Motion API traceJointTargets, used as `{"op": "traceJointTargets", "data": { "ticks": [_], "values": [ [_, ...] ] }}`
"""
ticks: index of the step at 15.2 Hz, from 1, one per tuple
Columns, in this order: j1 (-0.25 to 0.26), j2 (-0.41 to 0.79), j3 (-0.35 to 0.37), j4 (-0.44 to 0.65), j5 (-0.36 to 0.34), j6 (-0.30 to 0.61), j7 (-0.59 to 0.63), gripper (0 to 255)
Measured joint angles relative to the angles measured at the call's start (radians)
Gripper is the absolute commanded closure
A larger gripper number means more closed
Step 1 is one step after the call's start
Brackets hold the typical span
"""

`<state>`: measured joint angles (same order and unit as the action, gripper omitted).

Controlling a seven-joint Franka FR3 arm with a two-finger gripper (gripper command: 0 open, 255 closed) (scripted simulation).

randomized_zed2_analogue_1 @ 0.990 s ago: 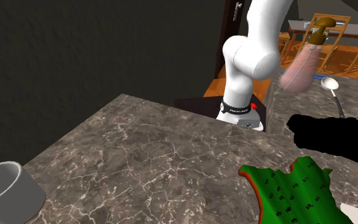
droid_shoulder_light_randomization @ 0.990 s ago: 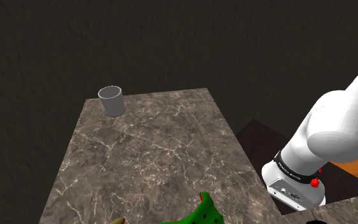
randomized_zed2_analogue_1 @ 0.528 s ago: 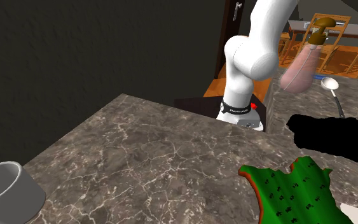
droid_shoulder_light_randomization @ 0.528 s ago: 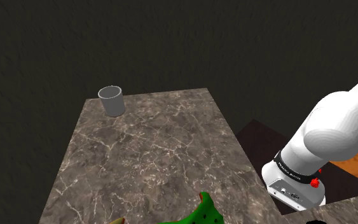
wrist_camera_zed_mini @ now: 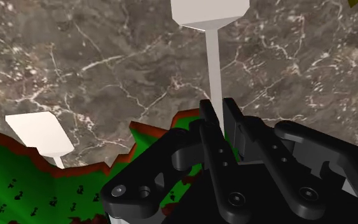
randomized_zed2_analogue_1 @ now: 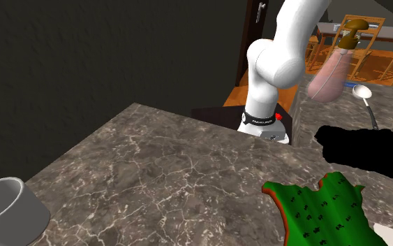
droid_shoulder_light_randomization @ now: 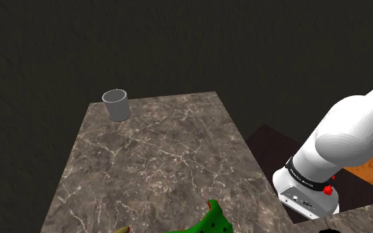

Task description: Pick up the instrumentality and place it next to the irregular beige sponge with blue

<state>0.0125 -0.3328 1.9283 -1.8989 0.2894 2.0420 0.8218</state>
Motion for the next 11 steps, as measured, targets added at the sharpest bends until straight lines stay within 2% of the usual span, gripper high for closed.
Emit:
{"op": "traceJointTargets", "data": {
  "ticks": [11],
  "values": [
    [-0.066,-0.075,0.08,-0.073,0.088,0.116,-0.052,255]
  ]
}}
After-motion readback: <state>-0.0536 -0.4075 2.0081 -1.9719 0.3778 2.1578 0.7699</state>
